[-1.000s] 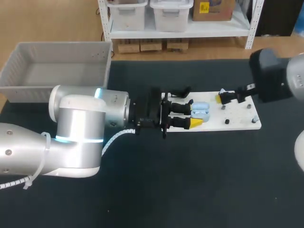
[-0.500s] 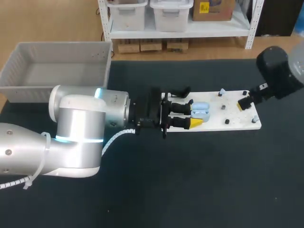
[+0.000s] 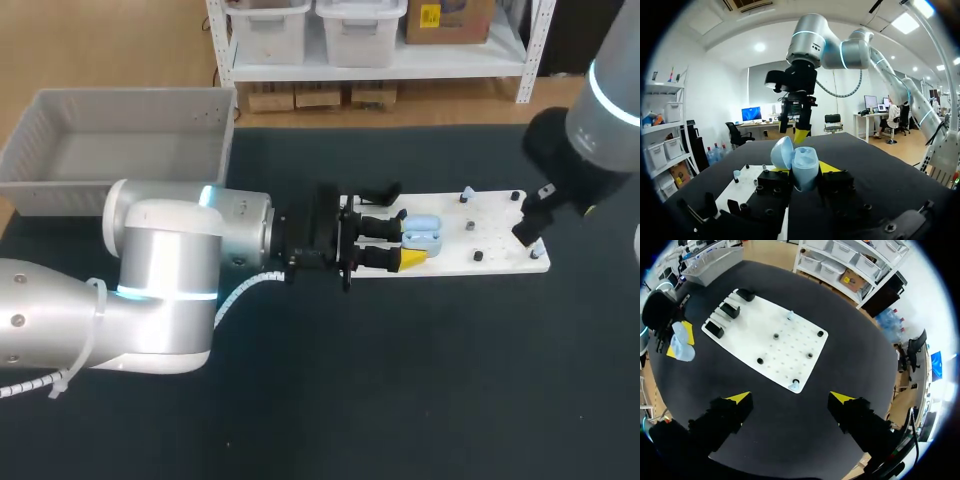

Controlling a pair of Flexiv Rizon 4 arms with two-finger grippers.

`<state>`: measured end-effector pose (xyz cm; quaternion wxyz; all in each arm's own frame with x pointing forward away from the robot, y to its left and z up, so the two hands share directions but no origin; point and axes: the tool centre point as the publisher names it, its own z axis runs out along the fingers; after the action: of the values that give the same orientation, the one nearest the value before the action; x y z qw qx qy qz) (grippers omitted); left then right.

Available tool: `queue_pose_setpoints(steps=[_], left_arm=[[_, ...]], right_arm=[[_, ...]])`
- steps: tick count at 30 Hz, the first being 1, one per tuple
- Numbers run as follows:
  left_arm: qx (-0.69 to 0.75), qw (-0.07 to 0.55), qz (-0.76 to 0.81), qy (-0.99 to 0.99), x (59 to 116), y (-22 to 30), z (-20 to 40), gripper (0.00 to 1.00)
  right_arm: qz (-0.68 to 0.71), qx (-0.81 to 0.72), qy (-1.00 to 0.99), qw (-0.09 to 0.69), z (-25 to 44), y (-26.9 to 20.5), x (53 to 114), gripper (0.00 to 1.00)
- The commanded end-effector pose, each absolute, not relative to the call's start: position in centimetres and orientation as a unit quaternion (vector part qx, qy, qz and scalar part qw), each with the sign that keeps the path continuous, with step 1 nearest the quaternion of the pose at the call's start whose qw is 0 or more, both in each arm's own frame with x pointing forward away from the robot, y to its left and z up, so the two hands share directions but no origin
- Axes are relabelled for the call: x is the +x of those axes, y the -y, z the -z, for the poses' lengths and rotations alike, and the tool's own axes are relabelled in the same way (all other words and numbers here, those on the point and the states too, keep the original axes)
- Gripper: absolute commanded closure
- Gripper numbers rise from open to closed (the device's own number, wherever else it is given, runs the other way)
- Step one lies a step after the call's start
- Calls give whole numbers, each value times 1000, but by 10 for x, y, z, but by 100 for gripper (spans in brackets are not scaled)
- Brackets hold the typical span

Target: Pick up each earbud case from the left stands, insert the matching earbuds, close the lid, and place the case in the box.

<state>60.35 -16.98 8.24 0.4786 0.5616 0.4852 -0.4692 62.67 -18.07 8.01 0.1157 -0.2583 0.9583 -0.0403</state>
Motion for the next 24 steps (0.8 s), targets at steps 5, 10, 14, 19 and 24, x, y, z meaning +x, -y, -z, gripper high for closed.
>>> queue_pose_setpoints(steps=[5,10,14,19,24], left_arm=[[560,483,467,-485,602,169,-81,100],[560,483,467,-485,602,169,-81,100],[560,483,467,-485,602,169,-81,100],[560,483,467,-485,602,169,-81,100],[560,483,467,-485,602,169,-81,100]], right_arm=[[56,-258,-959,108,-60,181,633,19],[57,-261,-958,100,-50,180,635,36],[55,-262,-959,95,-45,180,638,33],[51,-262,-960,88,-38,179,639,41],[50,-260,-961,82,-29,180,638,45]])
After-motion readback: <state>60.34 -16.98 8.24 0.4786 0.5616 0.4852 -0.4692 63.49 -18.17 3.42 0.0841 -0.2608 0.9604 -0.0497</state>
